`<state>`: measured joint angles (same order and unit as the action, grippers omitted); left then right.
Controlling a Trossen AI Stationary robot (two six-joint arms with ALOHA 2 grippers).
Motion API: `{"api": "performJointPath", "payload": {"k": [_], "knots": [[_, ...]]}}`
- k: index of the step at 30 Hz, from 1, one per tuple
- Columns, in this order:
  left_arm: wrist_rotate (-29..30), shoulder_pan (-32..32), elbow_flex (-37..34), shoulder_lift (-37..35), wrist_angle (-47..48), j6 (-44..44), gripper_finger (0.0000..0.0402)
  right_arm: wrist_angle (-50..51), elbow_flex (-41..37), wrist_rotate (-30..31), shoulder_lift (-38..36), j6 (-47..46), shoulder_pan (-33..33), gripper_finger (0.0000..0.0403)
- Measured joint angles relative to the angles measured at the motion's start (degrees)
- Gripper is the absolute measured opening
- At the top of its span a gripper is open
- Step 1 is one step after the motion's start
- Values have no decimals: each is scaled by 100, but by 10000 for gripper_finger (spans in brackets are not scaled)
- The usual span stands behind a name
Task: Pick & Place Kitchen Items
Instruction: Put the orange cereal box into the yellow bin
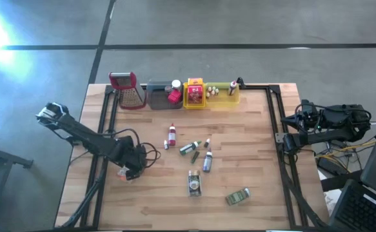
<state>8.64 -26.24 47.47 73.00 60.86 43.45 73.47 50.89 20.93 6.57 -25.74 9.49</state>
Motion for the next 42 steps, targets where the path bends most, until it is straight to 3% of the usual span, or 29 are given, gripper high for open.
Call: {"api": "performJointPath", "payload": {"k": [9,17,34,42], "knots": [[-55,-2,56,-241,246,1088,400,0,0,0,0,0,-2,8],[-330,-7,58,-642,331,3356,400,0,0,1,0,0,-1,8],[-376,-59,-267,-1178,-73,4366,400,0,0,0,0,0,0,8],[-374,-37,-611,-1203,-526,4377,400,0,0,2,0,0,0,8]]}}
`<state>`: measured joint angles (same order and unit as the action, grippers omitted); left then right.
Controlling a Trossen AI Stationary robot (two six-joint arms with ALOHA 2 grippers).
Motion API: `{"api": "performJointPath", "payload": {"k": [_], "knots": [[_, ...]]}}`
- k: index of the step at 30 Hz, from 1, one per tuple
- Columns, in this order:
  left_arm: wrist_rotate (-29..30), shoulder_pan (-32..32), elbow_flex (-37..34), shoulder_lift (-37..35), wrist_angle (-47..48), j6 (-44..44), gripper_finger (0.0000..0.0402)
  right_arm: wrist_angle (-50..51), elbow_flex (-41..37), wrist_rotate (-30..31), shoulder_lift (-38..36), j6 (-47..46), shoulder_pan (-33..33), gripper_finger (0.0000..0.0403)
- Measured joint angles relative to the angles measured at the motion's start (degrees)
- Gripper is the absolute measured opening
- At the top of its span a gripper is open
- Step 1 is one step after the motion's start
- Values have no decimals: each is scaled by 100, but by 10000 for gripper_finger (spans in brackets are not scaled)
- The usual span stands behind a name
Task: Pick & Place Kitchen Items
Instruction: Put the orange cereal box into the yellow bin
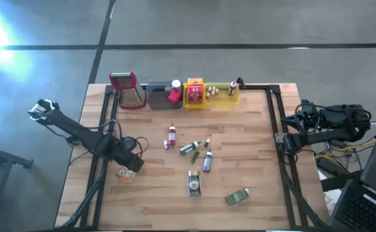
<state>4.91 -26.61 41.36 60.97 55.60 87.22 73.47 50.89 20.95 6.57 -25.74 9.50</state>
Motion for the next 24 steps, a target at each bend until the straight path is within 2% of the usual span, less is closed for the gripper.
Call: {"api": "performJointPath", "payload": {"k": [24], "knots": [[57,2,-146,323,42,-54,400,0,0,-1,0,0,-1,8]]}}
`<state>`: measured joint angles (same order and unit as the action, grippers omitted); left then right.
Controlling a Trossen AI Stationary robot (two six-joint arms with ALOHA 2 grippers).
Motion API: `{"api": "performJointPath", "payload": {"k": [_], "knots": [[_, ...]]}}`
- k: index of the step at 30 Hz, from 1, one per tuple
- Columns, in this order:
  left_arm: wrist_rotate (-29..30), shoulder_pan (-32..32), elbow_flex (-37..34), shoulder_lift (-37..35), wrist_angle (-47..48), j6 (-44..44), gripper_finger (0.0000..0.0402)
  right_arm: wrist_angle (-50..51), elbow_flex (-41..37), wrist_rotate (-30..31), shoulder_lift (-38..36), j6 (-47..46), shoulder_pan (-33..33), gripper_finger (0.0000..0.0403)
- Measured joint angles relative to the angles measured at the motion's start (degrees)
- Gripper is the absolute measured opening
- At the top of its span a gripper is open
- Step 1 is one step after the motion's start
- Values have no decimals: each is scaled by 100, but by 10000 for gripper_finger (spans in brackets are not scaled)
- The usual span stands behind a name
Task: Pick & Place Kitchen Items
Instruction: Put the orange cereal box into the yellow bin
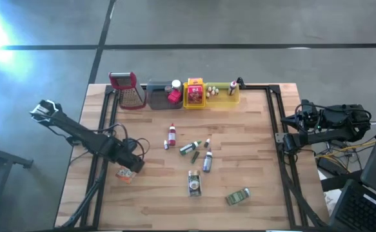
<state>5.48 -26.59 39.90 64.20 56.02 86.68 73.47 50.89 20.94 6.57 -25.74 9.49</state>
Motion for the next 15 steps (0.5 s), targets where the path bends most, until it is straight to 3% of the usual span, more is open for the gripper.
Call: {"api": "performJointPath", "payload": {"k": [15], "knots": [[-206,420,46,548,45,-859,400,0,0,-1,0,0,-1,8]]}}
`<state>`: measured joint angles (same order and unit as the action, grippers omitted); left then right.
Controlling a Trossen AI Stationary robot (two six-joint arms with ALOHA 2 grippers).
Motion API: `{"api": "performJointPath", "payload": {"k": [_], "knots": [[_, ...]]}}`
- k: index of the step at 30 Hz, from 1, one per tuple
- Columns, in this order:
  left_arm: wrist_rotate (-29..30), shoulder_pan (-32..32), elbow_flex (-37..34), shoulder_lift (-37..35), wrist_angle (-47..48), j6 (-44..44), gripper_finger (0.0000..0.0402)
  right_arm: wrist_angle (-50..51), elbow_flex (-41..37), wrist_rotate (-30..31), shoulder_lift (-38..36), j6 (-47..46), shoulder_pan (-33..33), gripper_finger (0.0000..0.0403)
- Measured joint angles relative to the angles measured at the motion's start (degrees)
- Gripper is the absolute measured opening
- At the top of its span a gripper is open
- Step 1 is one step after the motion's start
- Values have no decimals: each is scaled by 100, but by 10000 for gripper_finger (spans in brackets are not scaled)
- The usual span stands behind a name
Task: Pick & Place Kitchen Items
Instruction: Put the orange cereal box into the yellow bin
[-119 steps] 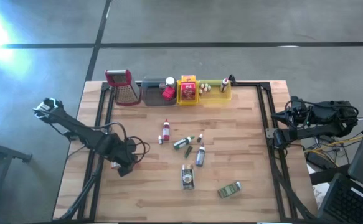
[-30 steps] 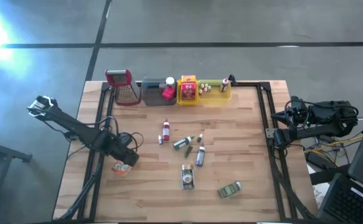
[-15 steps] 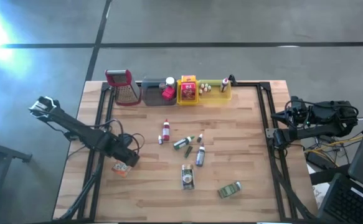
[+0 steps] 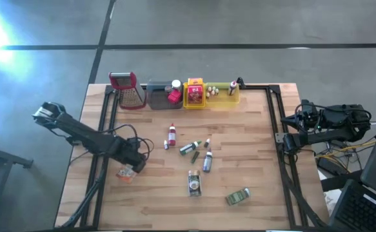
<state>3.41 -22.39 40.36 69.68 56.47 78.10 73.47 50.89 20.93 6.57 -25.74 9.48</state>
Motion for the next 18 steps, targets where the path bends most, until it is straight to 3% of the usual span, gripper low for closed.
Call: {"api": "performJointPath", "payload": {"k": [18], "knots": [[-110,171,26,68,-376,-103,400,0,0,0,0,0,0,8]]}}
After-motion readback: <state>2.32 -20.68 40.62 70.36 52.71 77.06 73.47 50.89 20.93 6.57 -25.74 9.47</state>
